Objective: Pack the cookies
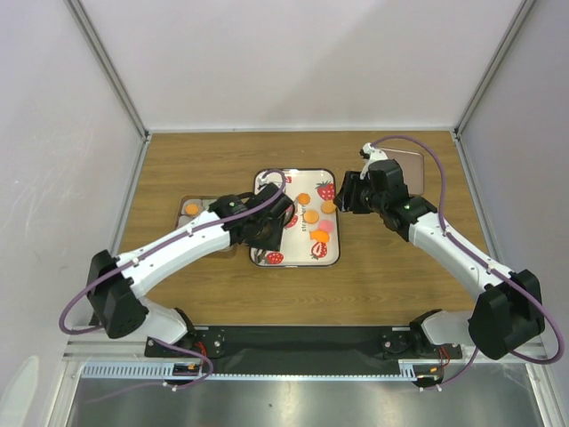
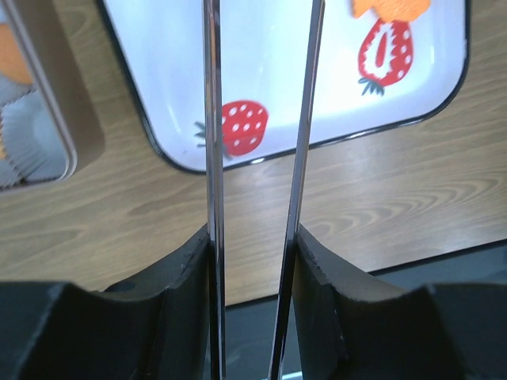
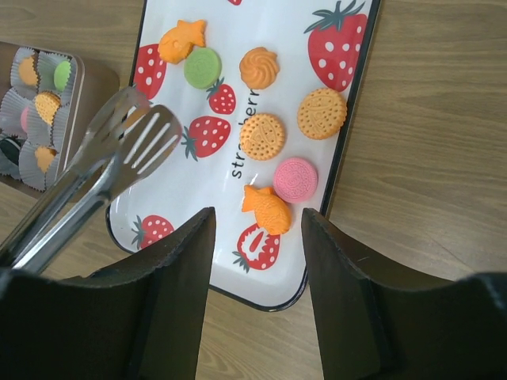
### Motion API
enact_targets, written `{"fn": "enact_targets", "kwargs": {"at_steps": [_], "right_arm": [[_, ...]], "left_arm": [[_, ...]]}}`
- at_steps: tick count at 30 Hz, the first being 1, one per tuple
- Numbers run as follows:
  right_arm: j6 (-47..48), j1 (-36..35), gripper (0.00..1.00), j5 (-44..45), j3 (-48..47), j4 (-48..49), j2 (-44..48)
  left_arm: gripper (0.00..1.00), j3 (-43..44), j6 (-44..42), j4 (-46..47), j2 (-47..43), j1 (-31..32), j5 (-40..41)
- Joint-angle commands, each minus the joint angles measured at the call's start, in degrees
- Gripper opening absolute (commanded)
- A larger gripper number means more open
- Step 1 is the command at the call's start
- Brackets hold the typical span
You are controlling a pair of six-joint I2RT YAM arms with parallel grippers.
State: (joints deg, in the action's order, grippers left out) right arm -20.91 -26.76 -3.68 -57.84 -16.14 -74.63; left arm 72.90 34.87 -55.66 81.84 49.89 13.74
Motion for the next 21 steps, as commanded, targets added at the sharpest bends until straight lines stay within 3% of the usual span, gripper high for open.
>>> {"fn": "enact_targets", "kwargs": {"at_steps": [1,21], "right_arm": [[0.25,0.22,0.54,1.05,-1.48,0.58,1.86],[0.43,0.13,0.54,0.52,-1.39,0.76,2.3]], "left_arm": [[0.45,3.38,-2.09,5.38,1.47,0.38,-0.64],[0.48,15.07,-8.68,6.62,19.49,-0.76,4.54]]}}
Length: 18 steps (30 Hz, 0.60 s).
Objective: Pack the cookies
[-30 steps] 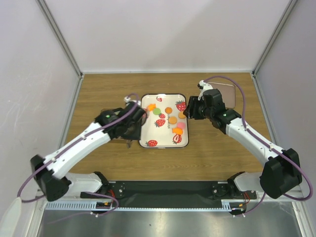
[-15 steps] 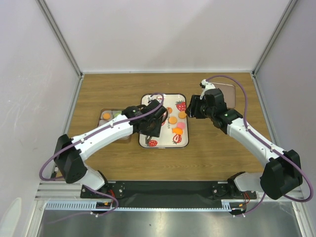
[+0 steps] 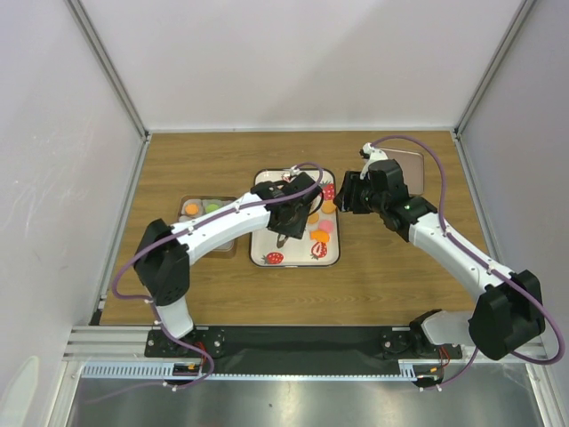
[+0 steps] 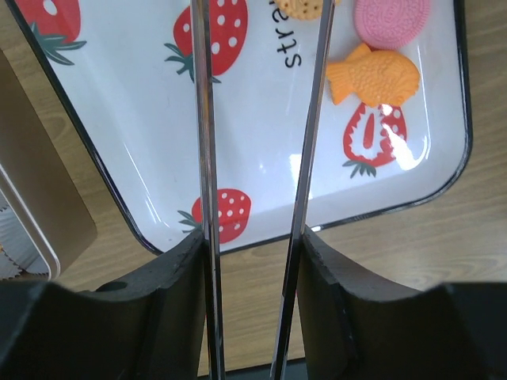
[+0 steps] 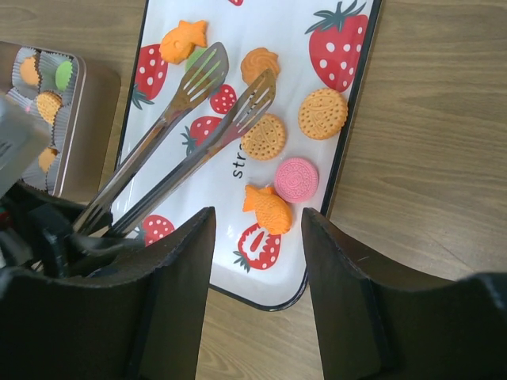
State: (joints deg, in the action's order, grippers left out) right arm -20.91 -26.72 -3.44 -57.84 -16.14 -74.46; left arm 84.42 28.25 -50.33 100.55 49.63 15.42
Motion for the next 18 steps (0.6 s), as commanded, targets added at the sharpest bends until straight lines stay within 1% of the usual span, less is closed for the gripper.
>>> {"fn": "enact_targets", "kwargs": {"at_steps": [1,18], "right_arm": [[0.43,0.09,0.53,0.19,-1.39,0.76,2.21],[0.51,0.09,0.53,0.19,-1.39,0.94,1.77]], "left_arm": [[0.48,3.73,-2.49,1.28,1.13,-0.67,2.95],[0.48,3.73,-5.13,3.92,5.53,-2.25,2.77]]}}
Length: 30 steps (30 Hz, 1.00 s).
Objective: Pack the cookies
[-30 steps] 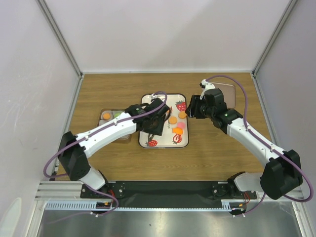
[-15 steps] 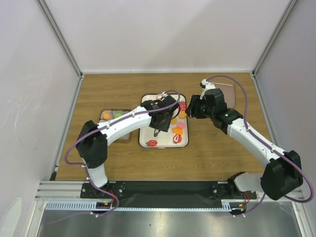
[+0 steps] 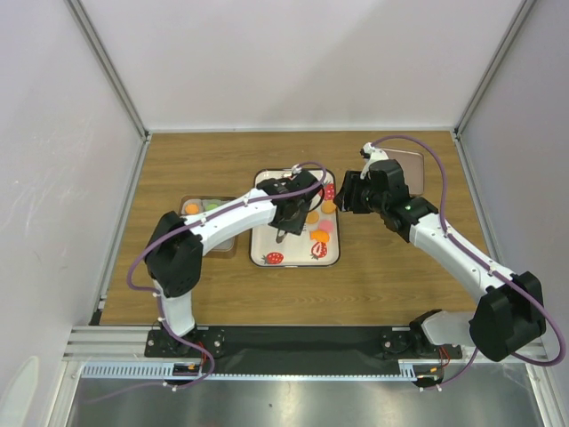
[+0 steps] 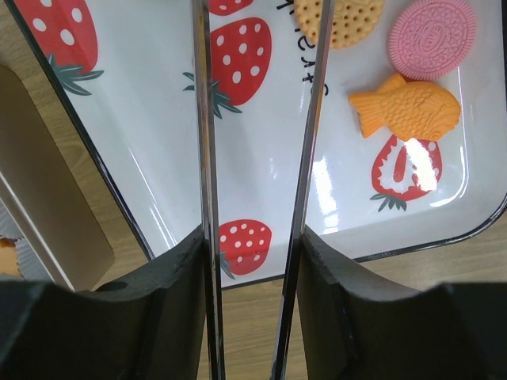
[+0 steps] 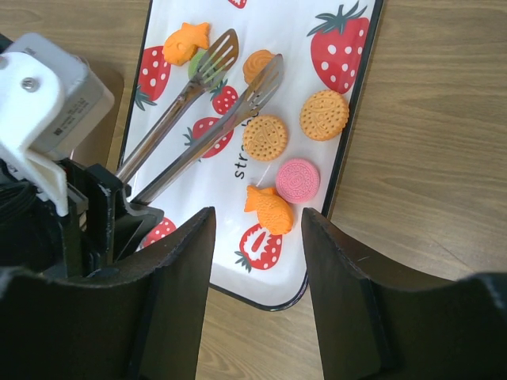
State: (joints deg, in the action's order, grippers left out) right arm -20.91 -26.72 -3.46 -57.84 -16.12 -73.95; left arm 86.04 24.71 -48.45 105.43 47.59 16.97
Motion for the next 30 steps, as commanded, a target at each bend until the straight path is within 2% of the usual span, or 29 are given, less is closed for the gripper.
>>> {"fn": "enact_targets", "kwargs": {"at_steps": [1,22,30], "right_arm": [[0.43,0.09,0.53,0.21,-1.39,0.91,1.27],[0.6,0.09,0.53,0.12,-1.39,1.0,1.09],[0.6,0.09,0.54,-0.05,-1.39,1.0,1.09]], "left_arm": [[0.49,2.11,-1.68,1.95,0.66,-0.22,1.13],[0.46,1.68,-2.03,2.48,2.5,-0.83,-0.18],[0.4,1.59,-2.21,2.57,2.33,-1.01,-0.27]]}}
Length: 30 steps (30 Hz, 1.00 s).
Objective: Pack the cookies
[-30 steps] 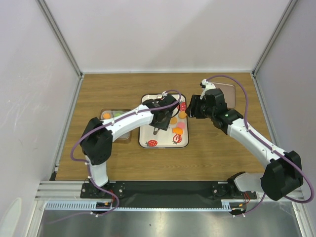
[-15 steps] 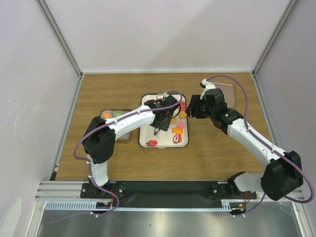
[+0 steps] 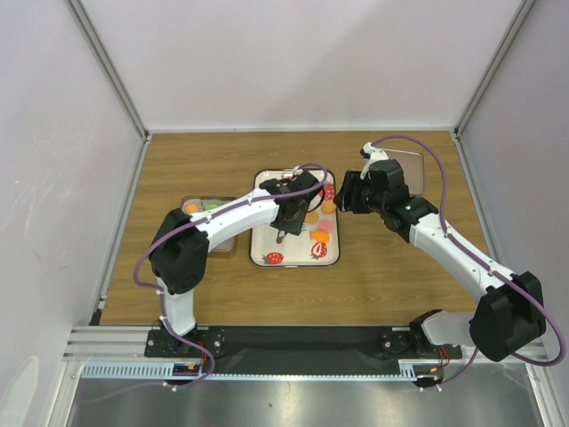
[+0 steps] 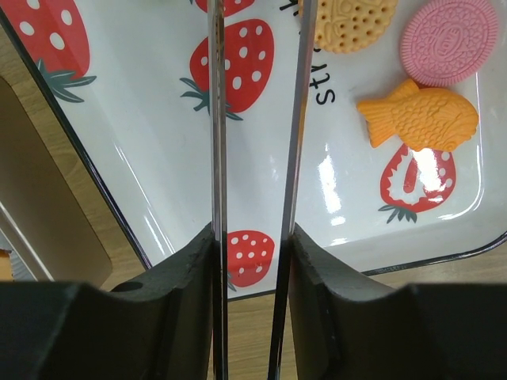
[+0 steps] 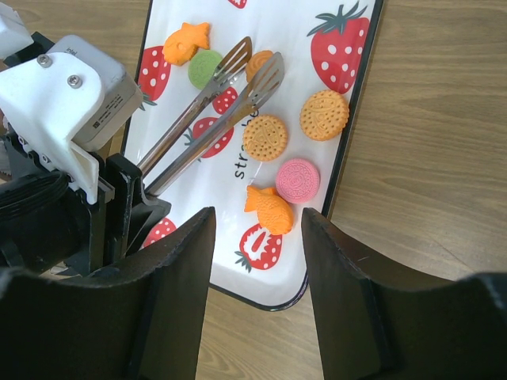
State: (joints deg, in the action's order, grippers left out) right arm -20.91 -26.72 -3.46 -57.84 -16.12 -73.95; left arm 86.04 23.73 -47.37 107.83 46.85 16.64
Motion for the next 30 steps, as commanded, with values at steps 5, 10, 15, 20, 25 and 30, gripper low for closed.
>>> {"fn": "enact_targets", "kwargs": {"at_steps": [5,10,15,20,25,30], "right_arm": [[0.6,0.09,0.53,0.04,-1.39,0.92,1.09],[0.6,0.09,0.53,0.21,-1.39,1.0,1.09],[0.6,0.18,0.53,0.21,-1.39,1.0,0.92],[0.6,0.09,0.53,0.21,-1.39,1.0,0.65],[0.52,0.18,0.54,0.04,-1.39,1.0,0.3],[0.52,0.09,0.53,0.04,-1.48,1.09,0.12]], "left_arm": [[0.38,2.55,-1.4,1.41,-0.69,-0.44,0.4],[0.38,4.4,-1.4,0.36,-3.15,-0.71,1.55],[0.38,4.66,-1.23,-0.26,-5.61,-1.32,2.08],[0.37,4.23,-0.61,-1.84,-8.86,-1.41,2.78],[0.37,0.55,0.44,-3.07,-14.39,-1.41,2.87],[0.38,-5.87,2.46,-5.01,-24.57,-1.94,3.39]]}}
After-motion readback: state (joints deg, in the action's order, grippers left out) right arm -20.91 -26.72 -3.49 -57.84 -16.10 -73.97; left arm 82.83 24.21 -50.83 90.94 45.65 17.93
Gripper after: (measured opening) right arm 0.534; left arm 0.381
